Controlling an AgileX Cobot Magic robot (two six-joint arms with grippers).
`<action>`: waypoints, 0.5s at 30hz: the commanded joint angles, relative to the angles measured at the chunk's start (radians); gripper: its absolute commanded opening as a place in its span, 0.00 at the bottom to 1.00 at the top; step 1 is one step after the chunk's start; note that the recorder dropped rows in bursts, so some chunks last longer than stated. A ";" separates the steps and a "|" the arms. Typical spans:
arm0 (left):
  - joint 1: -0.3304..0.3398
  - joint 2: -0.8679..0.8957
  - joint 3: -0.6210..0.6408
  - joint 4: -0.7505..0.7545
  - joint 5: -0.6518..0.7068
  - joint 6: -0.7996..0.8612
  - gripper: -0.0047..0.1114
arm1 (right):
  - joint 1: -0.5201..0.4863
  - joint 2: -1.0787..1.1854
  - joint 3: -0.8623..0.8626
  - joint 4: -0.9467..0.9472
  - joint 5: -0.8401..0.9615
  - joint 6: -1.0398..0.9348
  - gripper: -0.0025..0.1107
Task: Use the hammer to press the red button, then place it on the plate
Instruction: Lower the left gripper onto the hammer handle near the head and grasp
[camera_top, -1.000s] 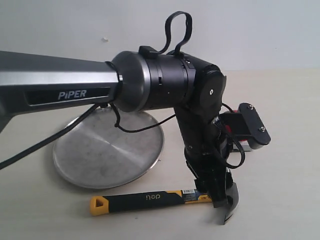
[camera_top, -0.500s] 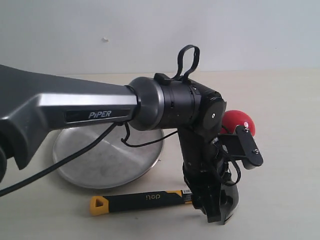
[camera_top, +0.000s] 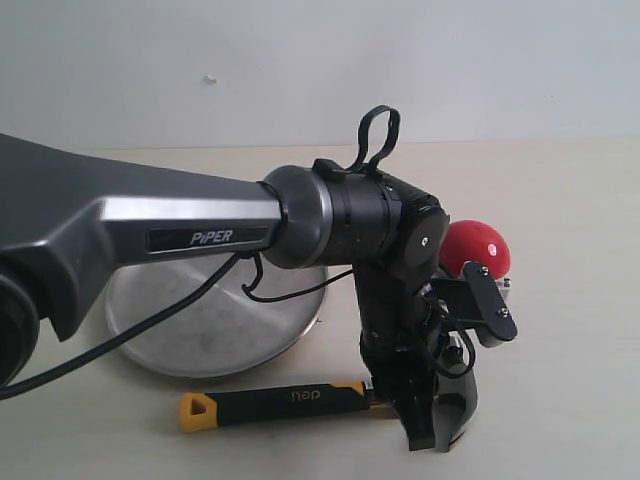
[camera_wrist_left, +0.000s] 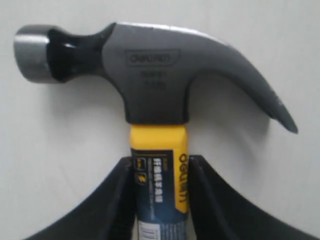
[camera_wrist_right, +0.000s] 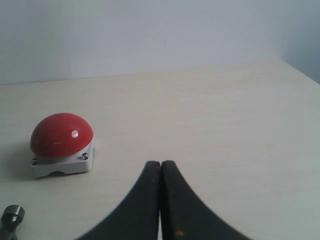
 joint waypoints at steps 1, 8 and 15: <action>-0.004 0.009 -0.003 -0.011 -0.004 -0.004 0.10 | -0.006 -0.006 0.005 -0.009 -0.012 -0.002 0.02; -0.004 -0.006 -0.003 0.034 -0.054 0.007 0.04 | -0.006 -0.006 0.005 -0.009 -0.012 -0.002 0.02; -0.004 -0.078 -0.003 0.044 -0.070 -0.010 0.04 | -0.006 -0.006 0.005 -0.009 -0.012 -0.002 0.02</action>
